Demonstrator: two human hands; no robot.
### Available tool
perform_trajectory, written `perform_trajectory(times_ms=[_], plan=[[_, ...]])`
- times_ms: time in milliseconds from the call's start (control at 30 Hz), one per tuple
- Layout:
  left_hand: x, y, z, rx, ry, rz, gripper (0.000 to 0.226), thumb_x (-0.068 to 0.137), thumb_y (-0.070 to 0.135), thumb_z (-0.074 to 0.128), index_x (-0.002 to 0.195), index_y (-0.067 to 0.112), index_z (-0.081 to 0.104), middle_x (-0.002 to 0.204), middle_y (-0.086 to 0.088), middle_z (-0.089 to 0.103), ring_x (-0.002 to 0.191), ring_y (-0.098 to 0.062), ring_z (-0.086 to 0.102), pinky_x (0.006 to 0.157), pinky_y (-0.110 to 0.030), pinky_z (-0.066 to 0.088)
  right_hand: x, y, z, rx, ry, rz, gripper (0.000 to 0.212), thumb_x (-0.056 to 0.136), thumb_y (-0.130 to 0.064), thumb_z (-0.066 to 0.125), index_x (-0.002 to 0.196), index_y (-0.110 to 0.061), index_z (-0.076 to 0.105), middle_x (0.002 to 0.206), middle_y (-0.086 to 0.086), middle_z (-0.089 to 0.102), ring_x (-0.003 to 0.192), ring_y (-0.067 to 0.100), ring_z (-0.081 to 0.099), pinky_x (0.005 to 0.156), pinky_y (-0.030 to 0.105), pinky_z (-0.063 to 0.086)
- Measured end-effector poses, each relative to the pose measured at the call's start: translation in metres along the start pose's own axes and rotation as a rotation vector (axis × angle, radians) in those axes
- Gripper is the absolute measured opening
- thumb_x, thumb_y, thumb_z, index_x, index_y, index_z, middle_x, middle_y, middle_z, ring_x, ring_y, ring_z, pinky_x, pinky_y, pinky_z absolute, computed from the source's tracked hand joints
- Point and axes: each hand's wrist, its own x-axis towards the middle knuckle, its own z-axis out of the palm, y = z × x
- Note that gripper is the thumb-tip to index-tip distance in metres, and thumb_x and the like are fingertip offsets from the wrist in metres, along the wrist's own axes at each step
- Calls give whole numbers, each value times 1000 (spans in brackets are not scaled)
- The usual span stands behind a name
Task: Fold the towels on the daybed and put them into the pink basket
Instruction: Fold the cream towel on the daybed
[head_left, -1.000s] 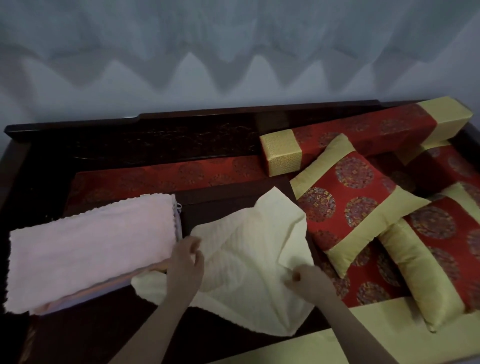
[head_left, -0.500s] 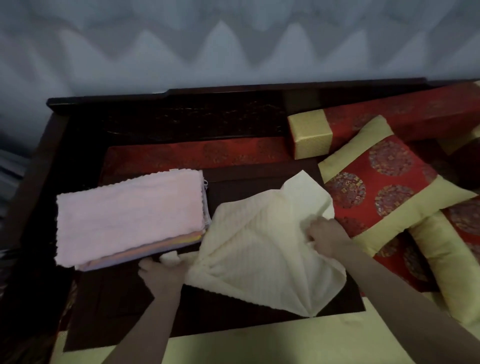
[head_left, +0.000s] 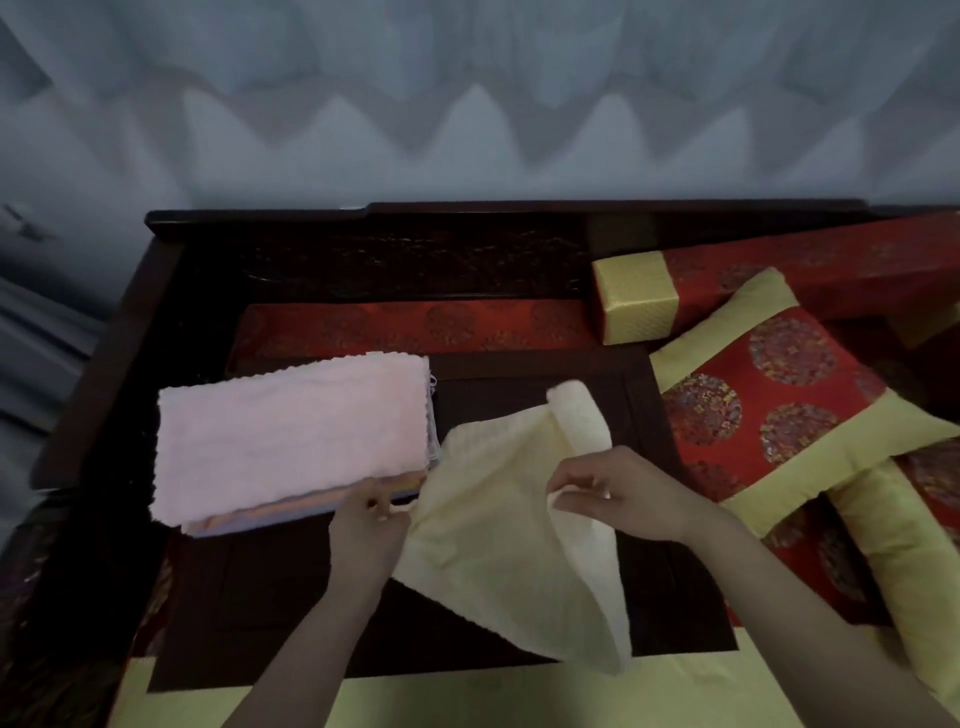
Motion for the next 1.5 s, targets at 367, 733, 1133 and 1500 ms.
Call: perform_trajectory(times_ms=[367, 733, 1133, 1500], plan=[[-8, 101, -24, -277, -3, 121, 9, 77, 13, 74, 85, 18, 72, 76, -1, 69, 74, -22, 62, 65, -43, 55, 25, -87, -21, 151, 374, -199, 17, 90, -10, 61, 99, -18, 72, 97, -11, 72, 95, 6, 65, 82, 19, 50], [-21, 127, -45, -631, -376, -1, 29, 84, 0, 62, 112, 7, 67, 101, -16, 72, 88, -27, 67, 81, -39, 55, 33, -134, -16, 215, 487, -297, 13, 80, -11, 72, 84, -21, 66, 79, -19, 65, 76, 2, 61, 71, 12, 44], [-28, 121, -55, -512, -458, 81, 25, 70, 16, 69, 94, 17, 77, 98, -12, 75, 88, -23, 71, 72, -38, 58, 36, -144, -5, 269, 508, -267, 8, 79, -17, 74, 83, -12, 69, 73, -12, 66, 67, 1, 61, 60, 12, 44], [-5, 85, -61, -158, -189, 365, 23, 56, 4, 41, 67, 17, 57, 65, 5, 55, 55, -7, 44, 49, -22, 33, 19, -71, 26, -391, 136, -57, 32, 86, -46, 57, 81, -15, 64, 69, -6, 55, 61, 7, 48, 66, 30, 37]])
